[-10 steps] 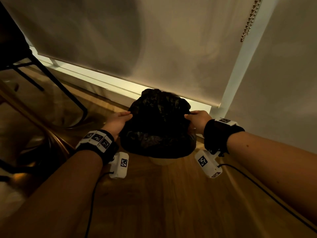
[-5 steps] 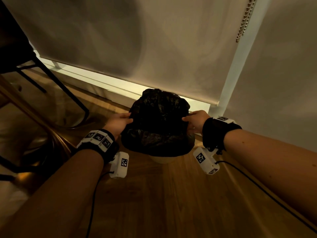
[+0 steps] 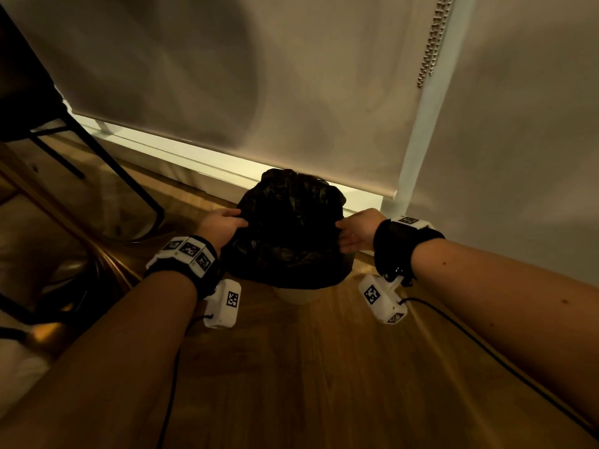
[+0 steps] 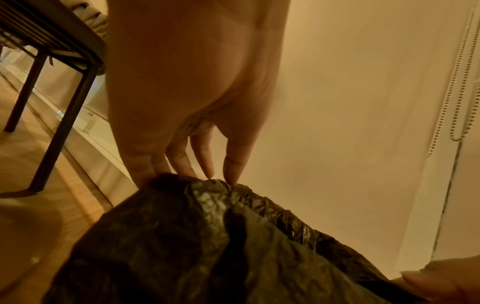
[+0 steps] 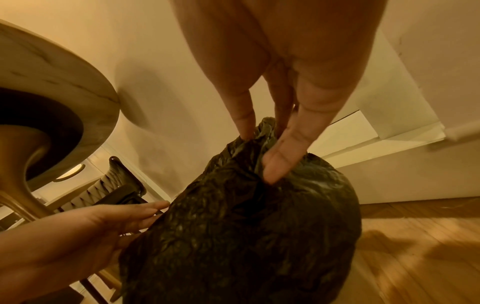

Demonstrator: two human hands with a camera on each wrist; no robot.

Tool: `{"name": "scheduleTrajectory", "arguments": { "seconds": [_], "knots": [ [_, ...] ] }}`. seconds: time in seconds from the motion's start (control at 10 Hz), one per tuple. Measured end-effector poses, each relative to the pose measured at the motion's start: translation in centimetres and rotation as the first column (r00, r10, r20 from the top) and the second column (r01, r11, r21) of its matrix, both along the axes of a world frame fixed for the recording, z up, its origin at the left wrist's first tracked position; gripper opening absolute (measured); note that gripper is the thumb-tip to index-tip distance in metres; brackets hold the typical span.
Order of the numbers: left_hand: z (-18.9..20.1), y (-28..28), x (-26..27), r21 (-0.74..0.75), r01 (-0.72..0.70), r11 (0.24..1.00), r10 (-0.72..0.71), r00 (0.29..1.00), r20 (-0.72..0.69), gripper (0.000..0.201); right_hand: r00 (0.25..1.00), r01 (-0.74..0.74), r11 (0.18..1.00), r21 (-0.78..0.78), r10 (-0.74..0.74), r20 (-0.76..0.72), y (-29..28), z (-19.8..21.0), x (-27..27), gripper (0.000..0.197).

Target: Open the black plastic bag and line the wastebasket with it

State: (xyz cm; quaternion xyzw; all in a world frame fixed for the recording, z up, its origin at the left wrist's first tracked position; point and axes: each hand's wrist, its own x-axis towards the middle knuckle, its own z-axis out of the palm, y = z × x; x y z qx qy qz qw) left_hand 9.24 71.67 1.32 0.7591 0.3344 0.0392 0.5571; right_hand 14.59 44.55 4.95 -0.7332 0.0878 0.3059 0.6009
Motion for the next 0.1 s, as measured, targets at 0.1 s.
{"name": "scheduleTrajectory", "arguments": {
  "seconds": [0.1],
  "knots": [
    [0.75,-0.75,-0.31,0.123,-0.034,0.992,0.03,0.999,0.031,0.039,0.998,0.043,0.999,0.004,-0.043,0.037,-1.18,0.65,-0.4,0.011]
  ]
}}
